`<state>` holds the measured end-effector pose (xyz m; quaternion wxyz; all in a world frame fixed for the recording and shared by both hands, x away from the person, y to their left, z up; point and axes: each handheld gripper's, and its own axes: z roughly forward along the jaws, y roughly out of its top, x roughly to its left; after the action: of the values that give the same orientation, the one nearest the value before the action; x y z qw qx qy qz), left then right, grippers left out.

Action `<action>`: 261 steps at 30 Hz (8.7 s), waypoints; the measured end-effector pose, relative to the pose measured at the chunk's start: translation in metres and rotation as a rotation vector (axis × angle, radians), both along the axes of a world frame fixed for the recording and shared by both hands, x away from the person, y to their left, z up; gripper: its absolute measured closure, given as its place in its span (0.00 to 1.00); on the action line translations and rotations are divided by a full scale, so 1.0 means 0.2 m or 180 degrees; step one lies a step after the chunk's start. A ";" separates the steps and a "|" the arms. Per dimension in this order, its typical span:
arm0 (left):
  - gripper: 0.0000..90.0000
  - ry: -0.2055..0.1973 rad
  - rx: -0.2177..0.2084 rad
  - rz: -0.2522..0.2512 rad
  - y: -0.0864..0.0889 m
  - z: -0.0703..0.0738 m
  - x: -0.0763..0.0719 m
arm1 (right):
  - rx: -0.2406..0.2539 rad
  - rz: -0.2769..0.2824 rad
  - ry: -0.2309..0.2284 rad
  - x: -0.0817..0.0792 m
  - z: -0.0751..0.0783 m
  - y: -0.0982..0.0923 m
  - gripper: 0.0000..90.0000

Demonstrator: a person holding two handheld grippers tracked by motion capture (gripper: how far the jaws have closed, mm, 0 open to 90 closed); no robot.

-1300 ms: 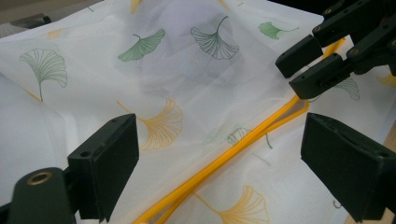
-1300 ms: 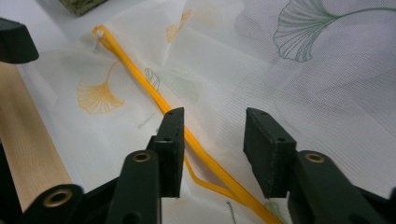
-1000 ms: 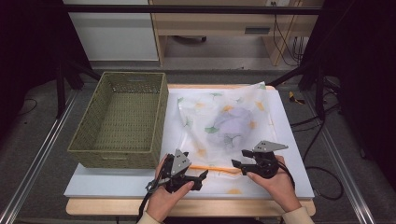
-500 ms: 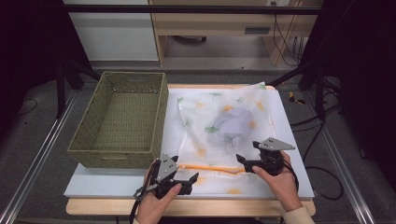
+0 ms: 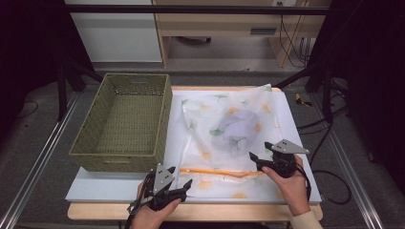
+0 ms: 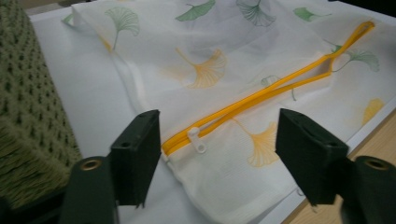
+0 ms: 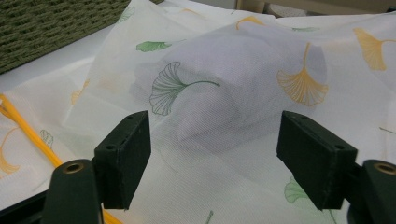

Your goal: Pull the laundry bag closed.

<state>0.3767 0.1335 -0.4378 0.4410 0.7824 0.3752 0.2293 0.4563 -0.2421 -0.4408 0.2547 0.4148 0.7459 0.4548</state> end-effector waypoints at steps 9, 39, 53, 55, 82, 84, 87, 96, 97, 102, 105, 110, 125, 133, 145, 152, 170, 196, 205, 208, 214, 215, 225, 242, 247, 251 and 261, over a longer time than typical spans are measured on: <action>0.64 0.0099 0.0220 0.0139 0.04 -0.03 0.02 | -0.0080 0.0108 0.0029 -0.01 -0.01 0.02 0.43; 0.63 0.0369 0.0203 0.0207 0.03 -0.23 0.20 | -0.0135 0.0334 0.0083 -0.02 -0.03 0.08 0.55; 0.62 0.0352 0.0240 0.0080 0.00 -0.26 0.22 | -0.0138 0.0380 0.0091 -0.02 -0.03 0.09 0.53; 0.63 0.0337 0.0223 0.0073 0.00 -0.26 0.23 | -0.0138 0.0383 0.0092 -0.02 -0.03 0.09 0.53; 0.96 0.0034 0.0248 0.0106 -0.04 -0.12 0.19 | -0.0142 0.0693 0.0102 -0.09 0.03 0.27 0.56; 0.96 -0.0033 0.0237 0.0095 -0.03 -0.09 0.18 | -0.0176 0.0779 0.0107 -0.12 0.05 0.33 0.59; 0.96 -0.0071 0.0173 0.0080 -0.02 -0.05 0.17 | -0.0208 0.0935 0.0091 -0.16 0.07 0.41 0.66; 0.96 -0.0133 0.0139 0.0057 -0.03 0.04 0.14 | -0.0284 0.1142 0.0201 -0.24 0.10 0.60 0.85; 0.96 -0.0144 0.0155 0.0053 -0.04 0.04 0.14 | -0.0307 0.1167 0.0196 -0.25 0.10 0.63 0.87; 0.96 -0.0186 0.0171 0.0087 -0.02 0.07 0.14 | -0.0393 0.1230 0.0210 -0.24 0.09 0.73 0.91; 0.96 -0.0192 0.0173 0.0102 -0.02 0.08 0.14 | -0.0411 0.1232 0.0224 -0.22 0.09 0.77 0.94; 0.96 -0.0171 0.0163 0.0098 -0.01 0.07 0.14 | -0.0445 0.1245 0.0263 -0.18 0.08 0.84 0.96; 0.96 -0.0113 0.0190 0.0071 -0.01 0.04 0.15 | -0.0362 0.1238 0.0371 -0.09 0.00 0.95 0.92; 0.96 -0.0065 0.0186 0.0032 -0.01 0.04 0.16 | -0.0328 0.1260 0.0413 -0.06 -0.03 0.98 0.84; 0.96 -0.0034 0.0150 0.0027 0.00 0.03 0.16 | -0.0316 0.1317 0.0428 -0.04 -0.04 0.99 0.80; 0.96 -0.0033 0.0148 0.0022 -0.01 0.02 0.16 | -0.0299 0.1274 0.0427 -0.03 -0.03 0.98 0.87; 0.96 -0.0041 0.0146 0.0001 -0.01 0.02 0.16 | -0.0338 0.1295 0.0598 0.01 0.00 0.98 0.94; 0.96 -0.0031 0.0144 0.0005 0.00 0.01 0.16 | -0.0401 0.1336 0.0935 0.06 0.05 0.99 1.00; 0.96 -0.0076 0.0173 0.0018 -0.01 0.01 0.16 | -0.0513 0.1351 0.1159 0.08 0.09 1.00 1.00; 0.96 -0.0083 0.0174 0.0019 -0.01 0.01 0.16 | -0.0536 0.1340 0.1181 0.08 0.10 1.01 1.00; 0.96 -0.0097 0.0196 0.0014 -0.01 0.02 0.16 | -0.0525 0.1302 0.1206 0.08 0.10 1.01 1.00; 0.96 -0.0096 0.0200 0.0011 -0.01 0.02 0.16 | -0.0541 0.1294 0.1211 0.07 0.11 1.01 1.00; 0.96 -0.0107 0.0228 -0.0007 -0.02 0.02 0.15 | -0.0666 0.1229 0.1277 0.07 0.11 0.98 1.00; 0.96 -0.0034 0.0168 0.0033 -0.02 -0.03 0.17 | -0.0529 0.1275 0.1283 0.07 0.05 0.90 1.00; 0.96 -0.0026 0.0215 0.0027 -0.03 -0.03 0.16 | -0.0549 0.1291 0.1283 0.07 0.05 0.90 1.00; 0.96 0.0007 0.0235 0.0032 -0.03 -0.04 0.17 | -0.0557 0.1268 0.1299 0.06 0.04 0.90 1.00; 0.96 0.0011 0.0277 0.0069 -0.02 -0.04 0.17 | -0.0554 0.1224 0.1397 0.06 0.03 0.87 1.00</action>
<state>0.4104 0.1304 -0.4452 0.4034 0.7971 0.3742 0.2488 0.4690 -0.0684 -0.4342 0.0313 0.3309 0.8841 0.3285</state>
